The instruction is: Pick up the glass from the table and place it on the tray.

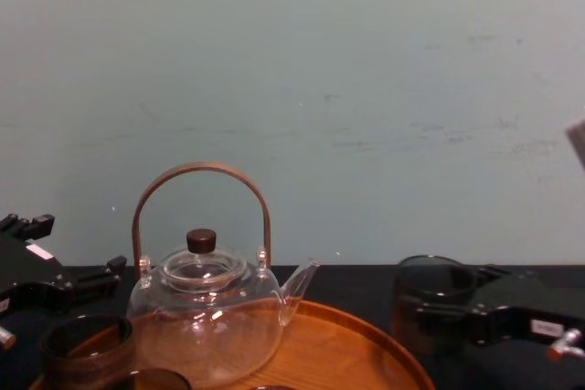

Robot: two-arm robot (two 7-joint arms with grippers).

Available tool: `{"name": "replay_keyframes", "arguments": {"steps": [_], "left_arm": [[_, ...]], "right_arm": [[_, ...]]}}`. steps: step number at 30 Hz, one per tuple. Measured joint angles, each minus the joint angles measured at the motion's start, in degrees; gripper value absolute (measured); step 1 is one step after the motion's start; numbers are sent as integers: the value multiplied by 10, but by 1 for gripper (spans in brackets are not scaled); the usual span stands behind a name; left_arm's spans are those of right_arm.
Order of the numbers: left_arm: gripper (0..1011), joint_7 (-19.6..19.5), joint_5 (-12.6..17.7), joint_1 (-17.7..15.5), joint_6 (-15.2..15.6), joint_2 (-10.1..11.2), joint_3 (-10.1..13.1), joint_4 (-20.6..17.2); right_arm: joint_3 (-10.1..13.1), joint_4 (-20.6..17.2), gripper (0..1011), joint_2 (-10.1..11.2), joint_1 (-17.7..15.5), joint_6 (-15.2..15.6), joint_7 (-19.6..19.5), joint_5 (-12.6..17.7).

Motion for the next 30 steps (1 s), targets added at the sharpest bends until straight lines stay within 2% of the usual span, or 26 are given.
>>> {"name": "replay_keyframes", "arguments": {"steps": [11,22,30], "left_arm": [[1001,0,0,0,0,0,0,0],[1001,0,0,0,0,0,0,0],[1001,0,0,0,0,0,0,0]], "right_arm": [[-43,51,902,-29,45,-12,21,-5],[-64,93,902,-49,69,-21,29,-6],[-73,113,902,-57,77,-26,32,-10]]}}
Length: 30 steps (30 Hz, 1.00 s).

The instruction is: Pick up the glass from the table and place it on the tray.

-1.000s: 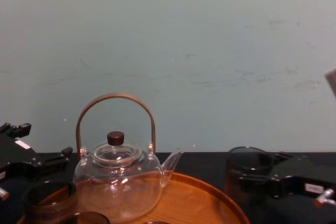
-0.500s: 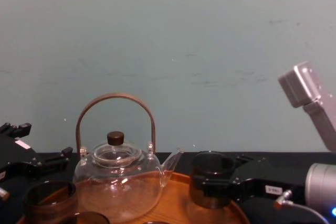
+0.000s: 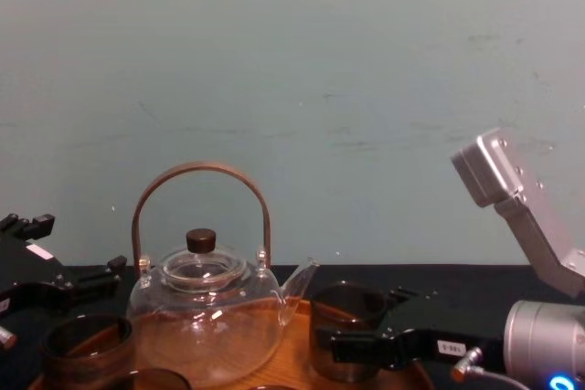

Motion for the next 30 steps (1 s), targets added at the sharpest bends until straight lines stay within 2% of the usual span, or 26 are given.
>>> {"name": "replay_keyframes", "arguments": {"steps": [10,22,27,30], "left_arm": [[1001,0,0,0,0,0,0,0],[1001,0,0,0,0,0,0,0],[1001,0,0,0,0,0,0,0],[1001,0,0,0,0,0,0,0]], "right_arm": [[-6,25,902,-7,8,-10,0,-8],[-5,23,902,-6,7,-9,-1,-7],[-5,22,1002,-6,7,-9,-1,-6],[-5,22,1002,-6,7,-9,-1,-6]]}}
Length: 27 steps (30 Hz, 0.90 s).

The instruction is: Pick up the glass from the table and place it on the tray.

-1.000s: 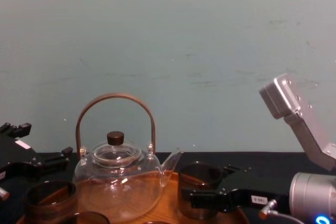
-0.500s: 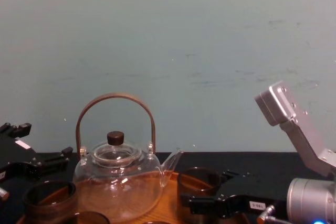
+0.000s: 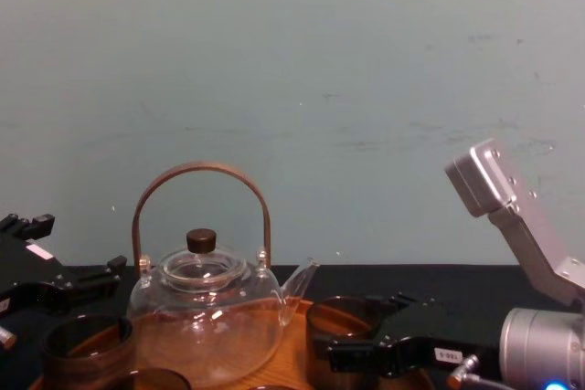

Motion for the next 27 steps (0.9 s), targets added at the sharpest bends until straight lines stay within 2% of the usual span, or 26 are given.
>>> {"name": "replay_keyframes", "arguments": {"steps": [8,13,22,27], "left_arm": [[1001,0,0,0,0,0,0,0],[1001,0,0,0,0,0,0,0],[1001,0,0,0,0,0,0,0],[1001,0,0,0,0,0,0,0]], "right_arm": [[1,-1,1002,1,-1,0,0,1],[4,-19,1002,6,-8,-3,-1,2],[18,-79,1002,25,-26,-11,-6,10],[31,-128,1002,43,-47,-18,-9,22]]}}
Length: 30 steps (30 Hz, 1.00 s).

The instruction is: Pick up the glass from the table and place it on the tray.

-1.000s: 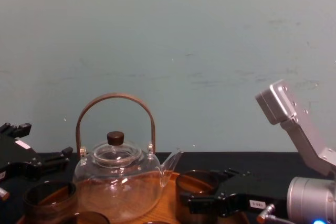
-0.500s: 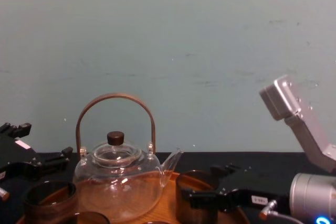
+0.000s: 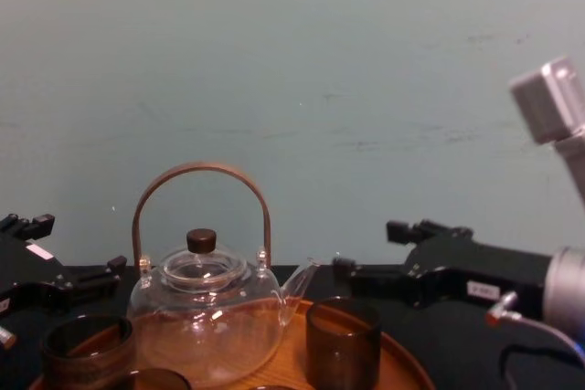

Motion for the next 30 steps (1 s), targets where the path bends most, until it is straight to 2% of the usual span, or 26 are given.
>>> {"name": "replay_keyframes", "arguments": {"steps": [4,7,11,15,20,25,30], "left_arm": [[1002,0,0,0,0,0,0,0],[1001,0,0,0,0,0,0,0],[1001,0,0,0,0,0,0,0],[1001,0,0,0,0,0,0,0],[1001,0,0,0,0,0,0,0],[1001,0,0,0,0,0,0,0],[1001,0,0,0,0,0,0,0]], "right_arm": [[13,-30,1002,15,-21,-8,-15,2],[34,-54,1002,32,-47,-14,-29,8],[54,-69,1002,44,-68,-20,-39,19],[86,-82,1002,57,-96,-26,-57,29],[110,-87,1002,63,-114,-28,-70,33],[122,-87,1002,66,-124,-28,-86,19],[124,-72,1002,64,-125,-20,-102,-10]]}}
